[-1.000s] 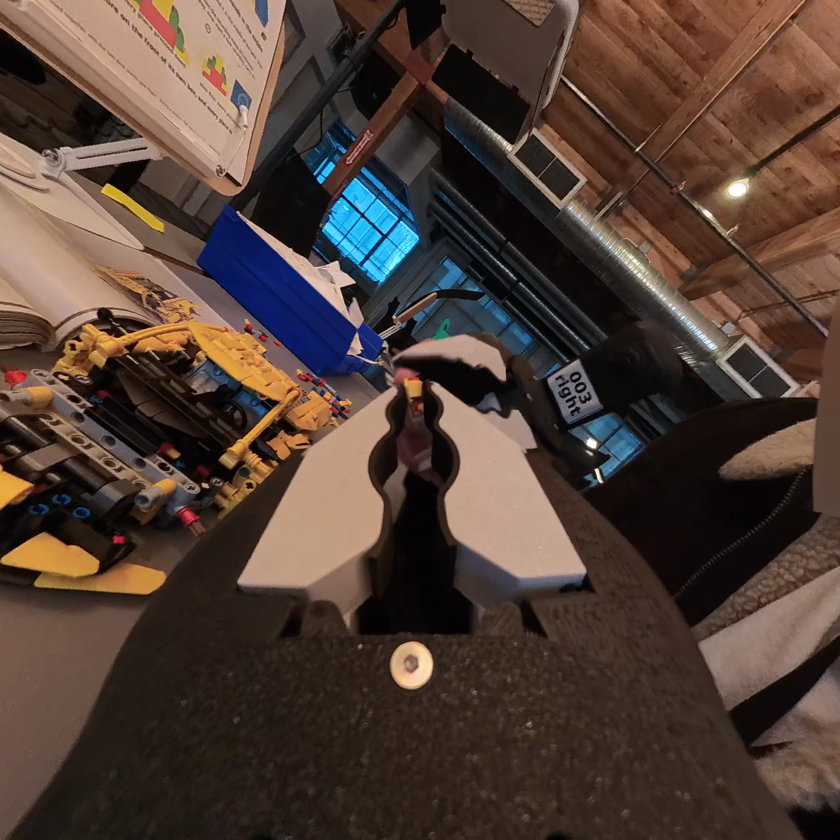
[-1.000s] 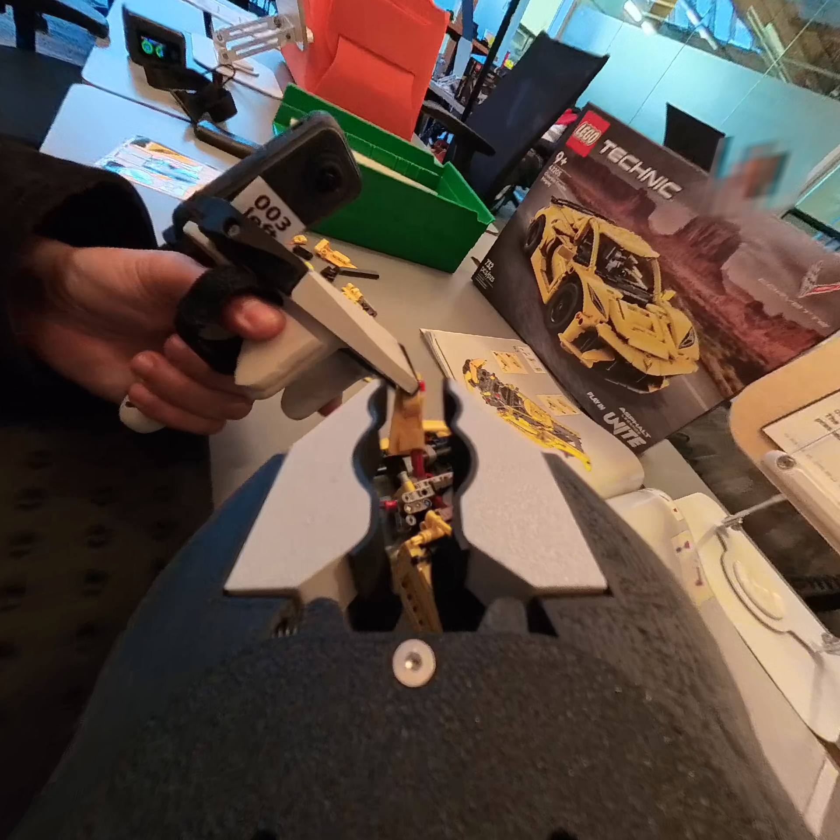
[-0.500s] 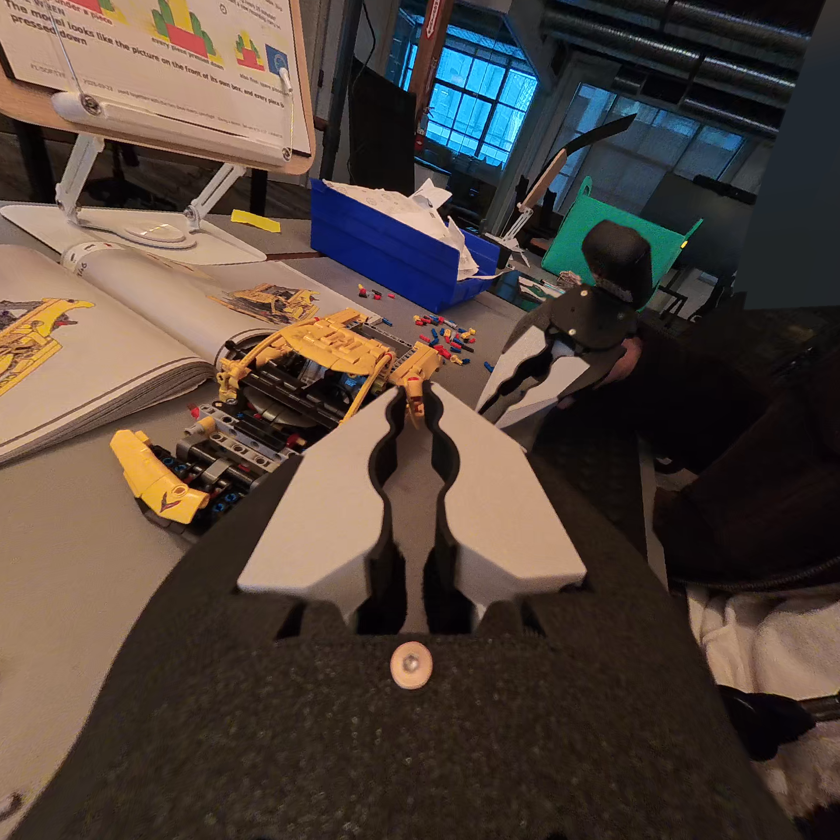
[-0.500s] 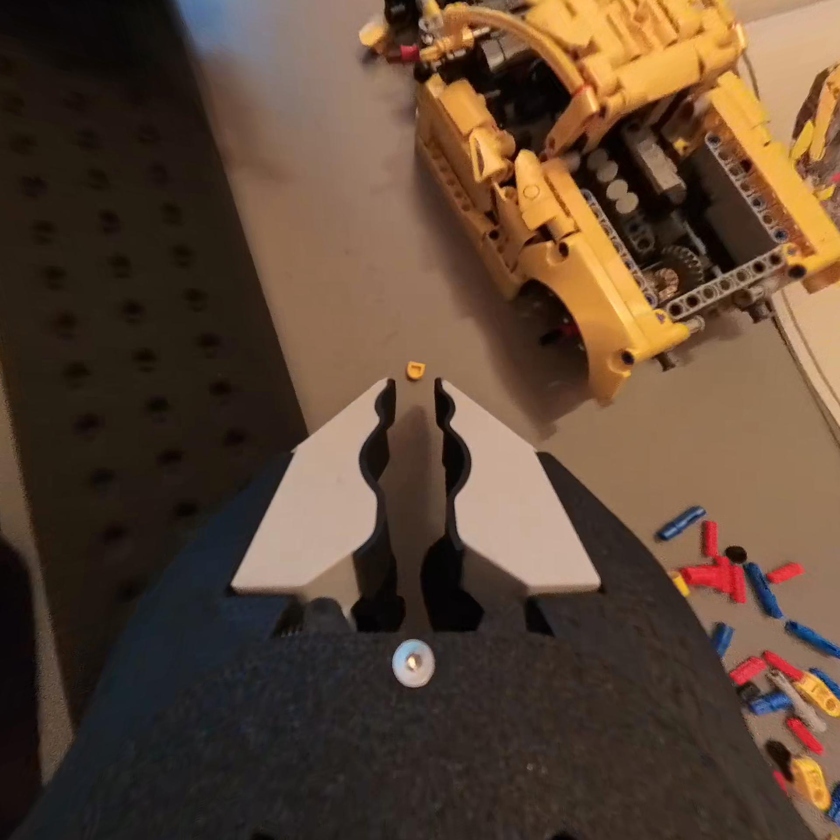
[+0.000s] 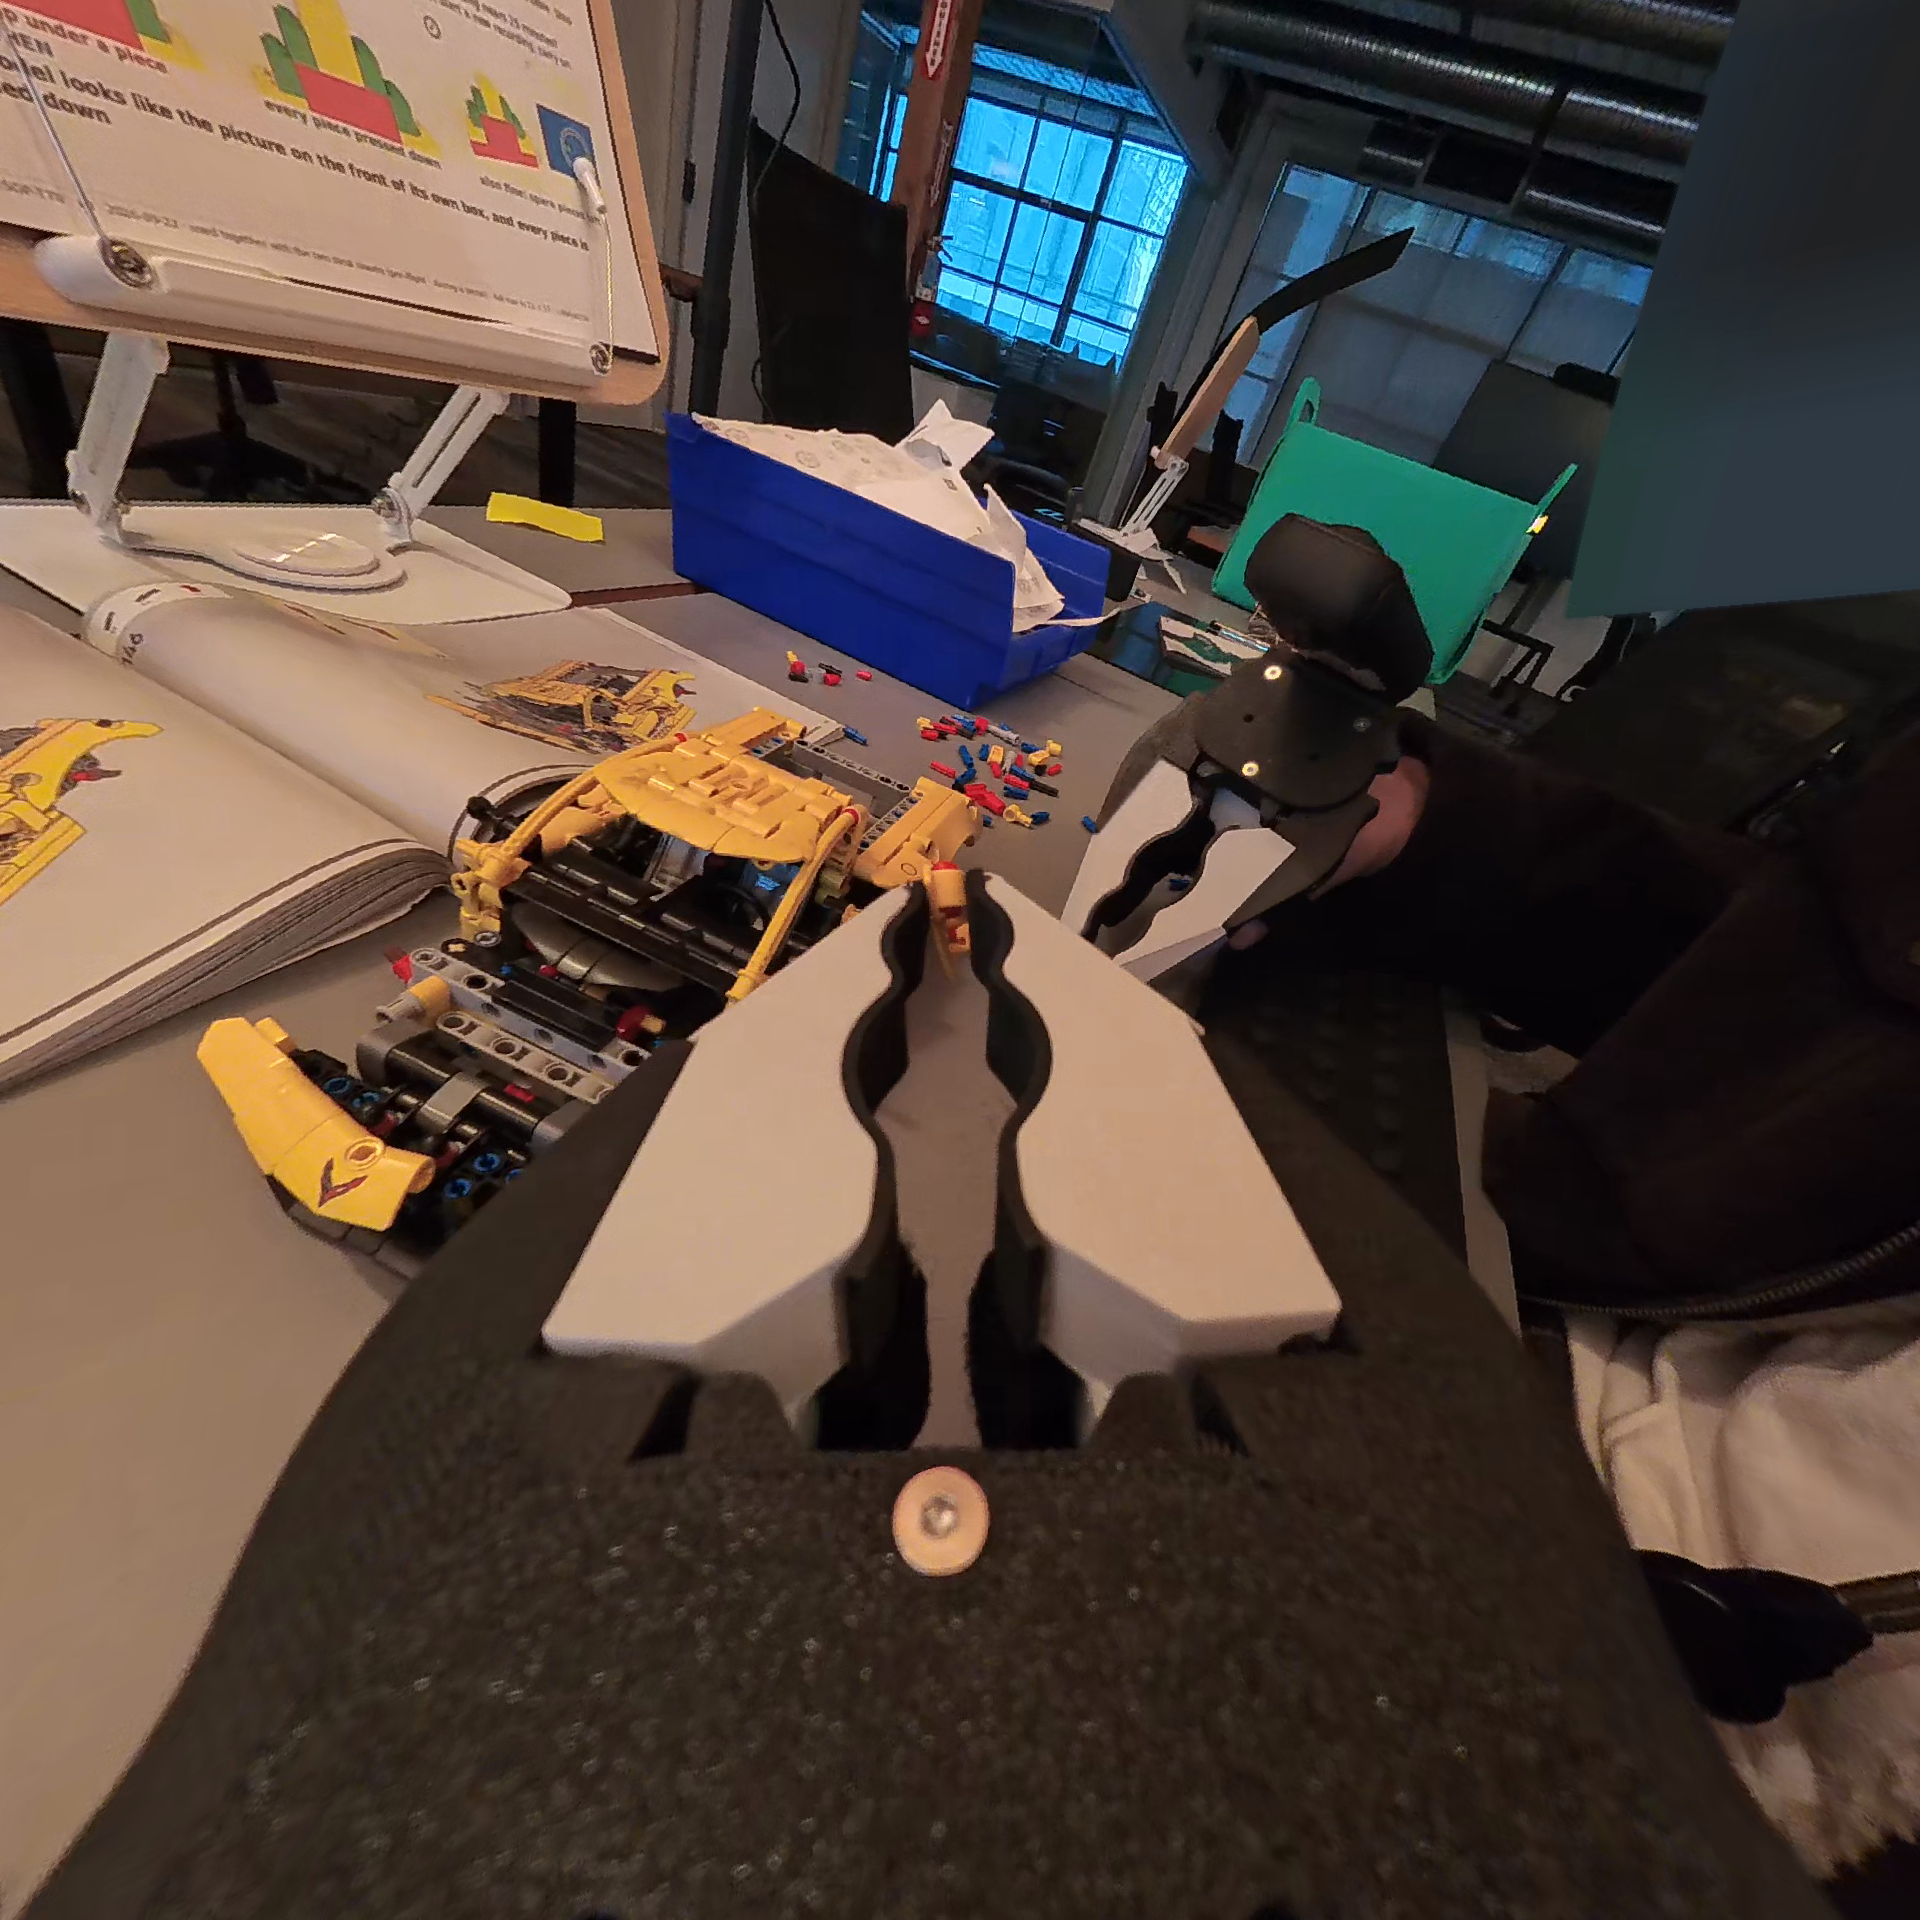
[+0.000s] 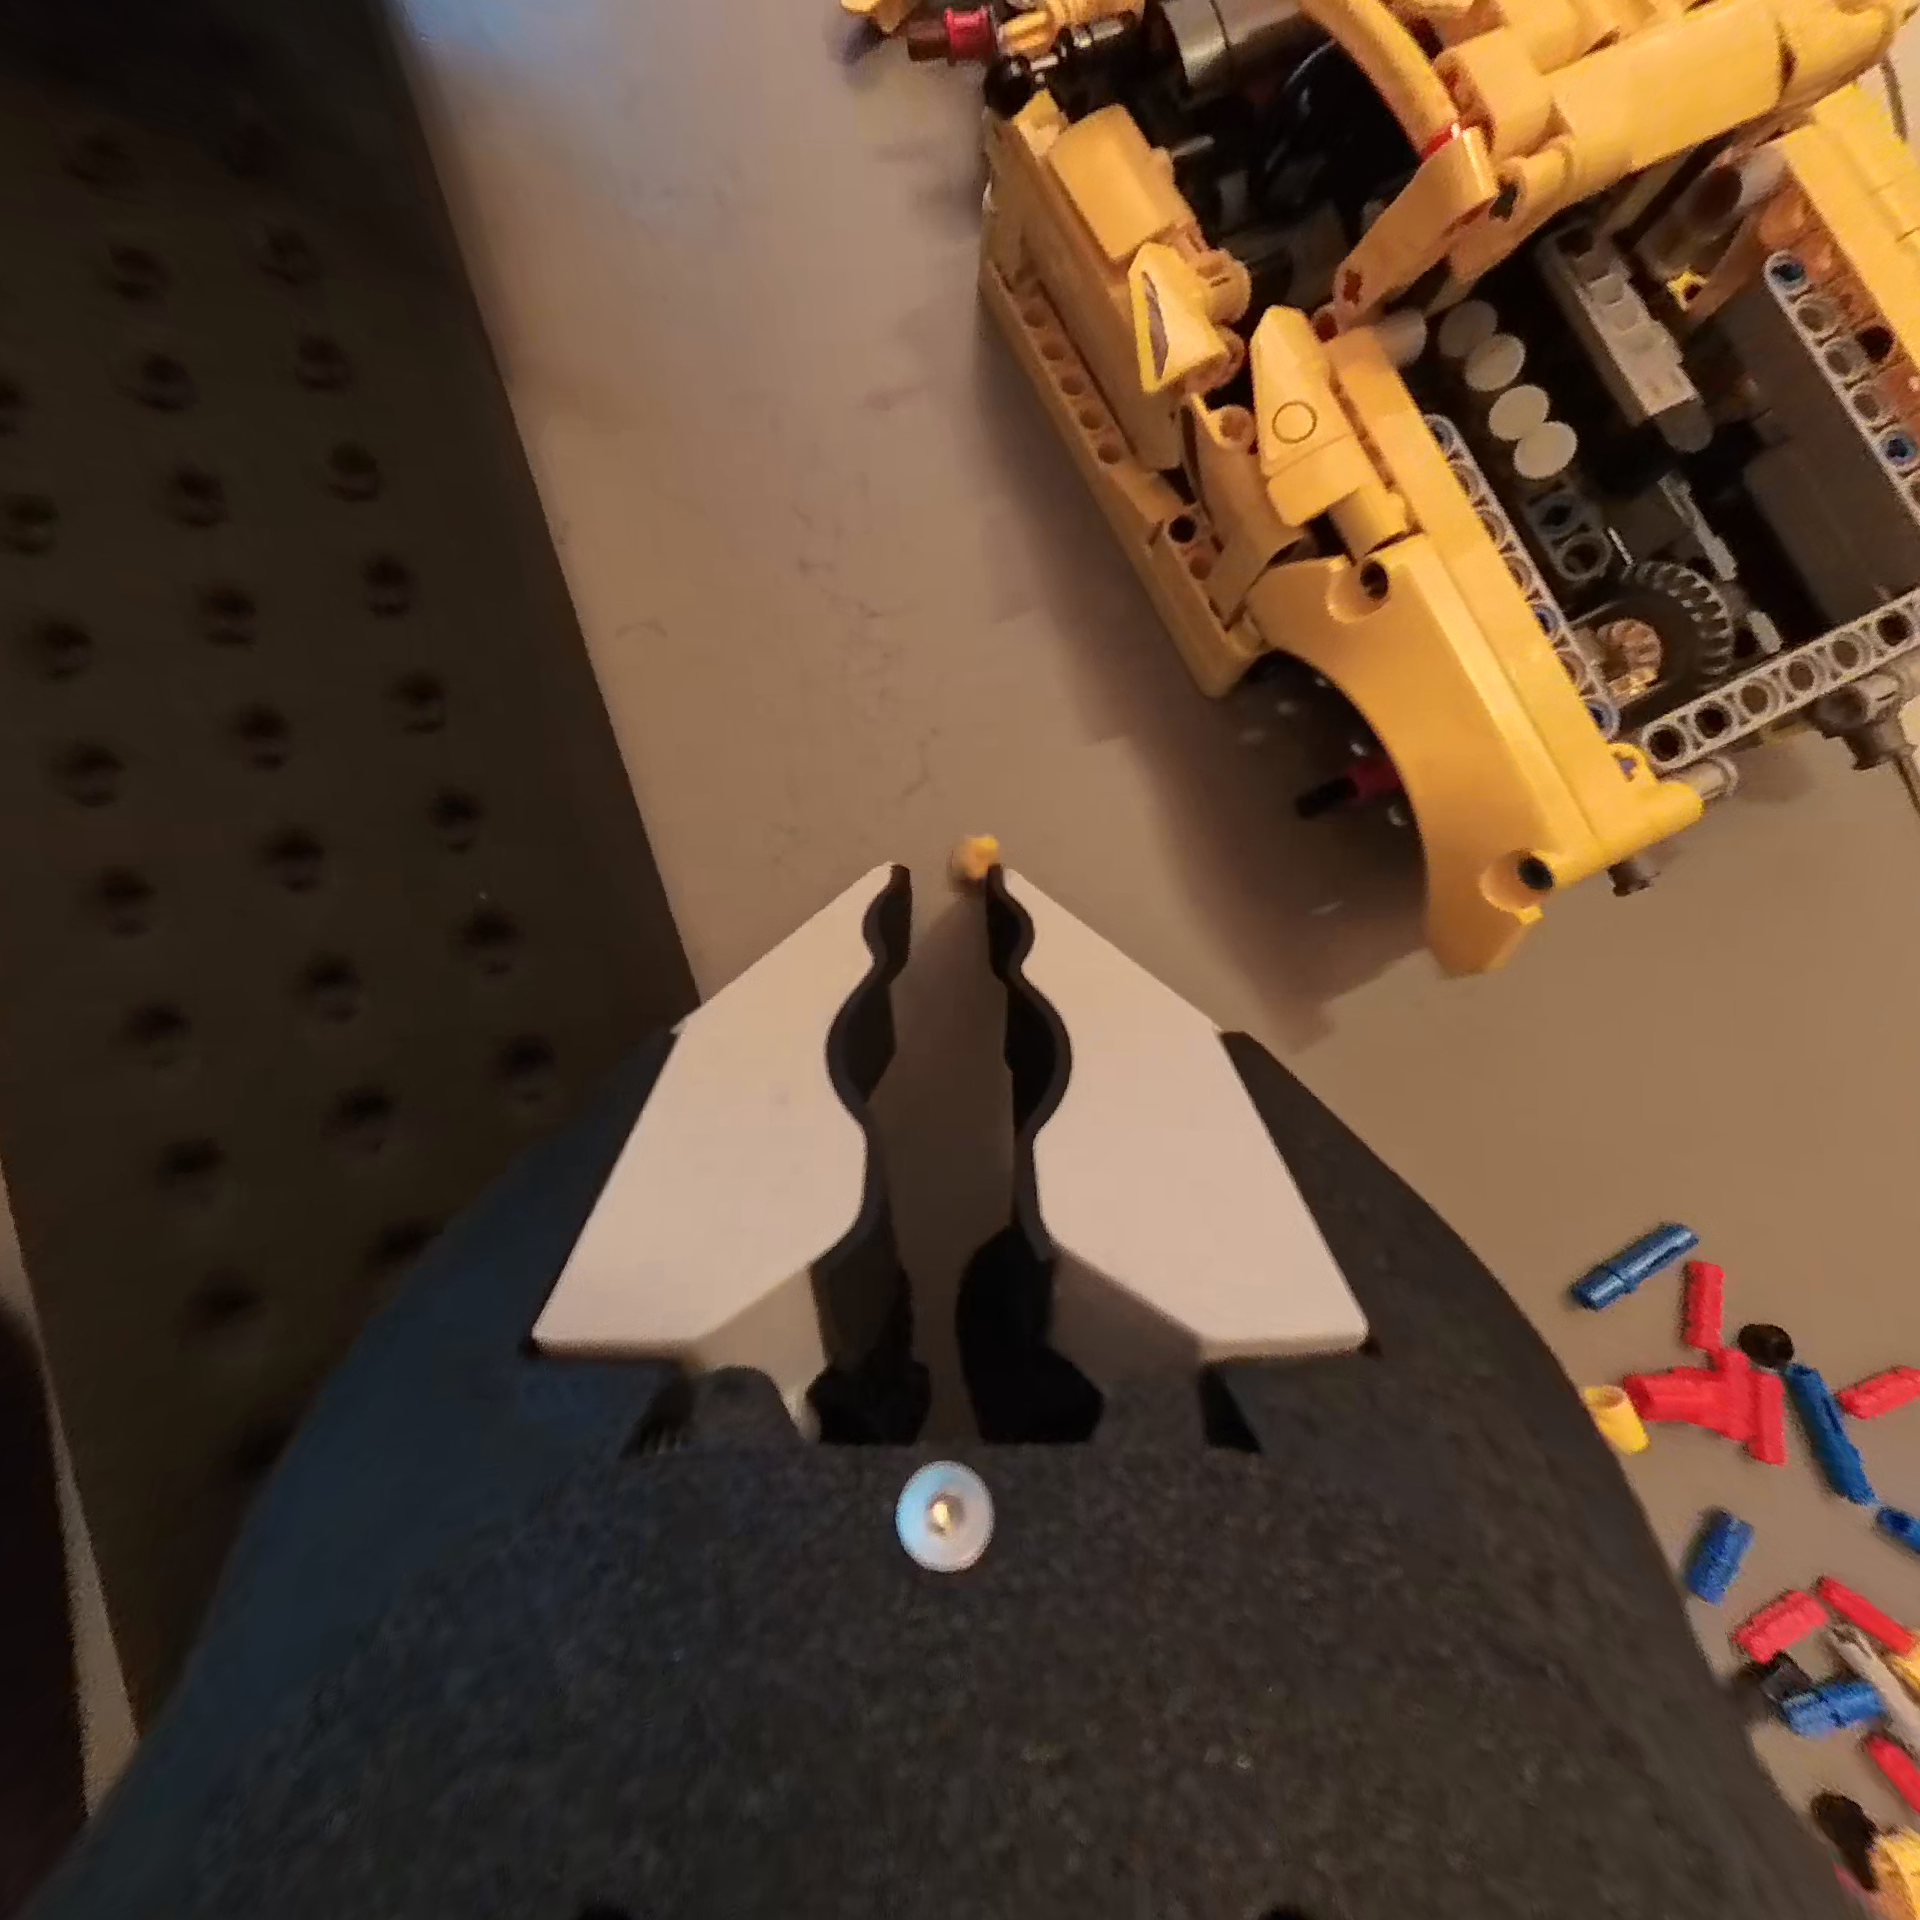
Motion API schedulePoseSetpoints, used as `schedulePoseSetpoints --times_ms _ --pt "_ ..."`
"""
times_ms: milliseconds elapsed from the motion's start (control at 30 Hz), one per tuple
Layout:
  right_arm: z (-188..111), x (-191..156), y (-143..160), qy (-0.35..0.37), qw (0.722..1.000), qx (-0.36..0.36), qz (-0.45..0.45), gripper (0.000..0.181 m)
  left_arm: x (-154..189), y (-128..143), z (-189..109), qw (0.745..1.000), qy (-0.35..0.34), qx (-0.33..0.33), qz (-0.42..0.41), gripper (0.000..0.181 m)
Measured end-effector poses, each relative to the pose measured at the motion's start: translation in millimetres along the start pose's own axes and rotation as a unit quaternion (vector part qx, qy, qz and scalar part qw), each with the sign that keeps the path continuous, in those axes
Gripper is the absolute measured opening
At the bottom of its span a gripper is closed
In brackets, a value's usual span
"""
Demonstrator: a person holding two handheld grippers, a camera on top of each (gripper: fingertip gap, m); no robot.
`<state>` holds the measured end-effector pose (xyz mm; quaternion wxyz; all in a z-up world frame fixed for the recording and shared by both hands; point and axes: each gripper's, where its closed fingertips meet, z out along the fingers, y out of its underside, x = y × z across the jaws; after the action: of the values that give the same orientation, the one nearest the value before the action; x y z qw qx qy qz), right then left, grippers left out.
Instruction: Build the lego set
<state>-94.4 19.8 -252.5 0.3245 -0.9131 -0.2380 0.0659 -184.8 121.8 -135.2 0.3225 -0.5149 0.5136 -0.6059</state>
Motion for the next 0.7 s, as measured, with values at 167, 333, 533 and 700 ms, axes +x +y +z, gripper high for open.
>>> schedulePoseSetpoints --times_ms 167,333,533,700 --pt "-2.0 -0.1 -8.0 0.009 1.0 0.011 -0.011 0.013 -0.7 -0.2 0.1 1.0 0.0 0.001 -0.003 0.007" --pt "2.8 -0.4 -11.6 0.011 1.0 0.013 -0.016 0.014 -1.1 0.2 0.3 1.0 -0.001 0.0 -0.004 0.007" --pt "6.6 0.2 -19.8 0.015 0.999 0.024 -0.017 0.014 -1.0 0.3 0.3 1.0 0.0 -0.001 -0.005 0.007" --pt "8.8 -1.5 -18.1 0.012 1.0 0.022 -0.011 0.013 -1.0 0.3 0.3 1.0 0.0 0.0 -0.006 0.007"
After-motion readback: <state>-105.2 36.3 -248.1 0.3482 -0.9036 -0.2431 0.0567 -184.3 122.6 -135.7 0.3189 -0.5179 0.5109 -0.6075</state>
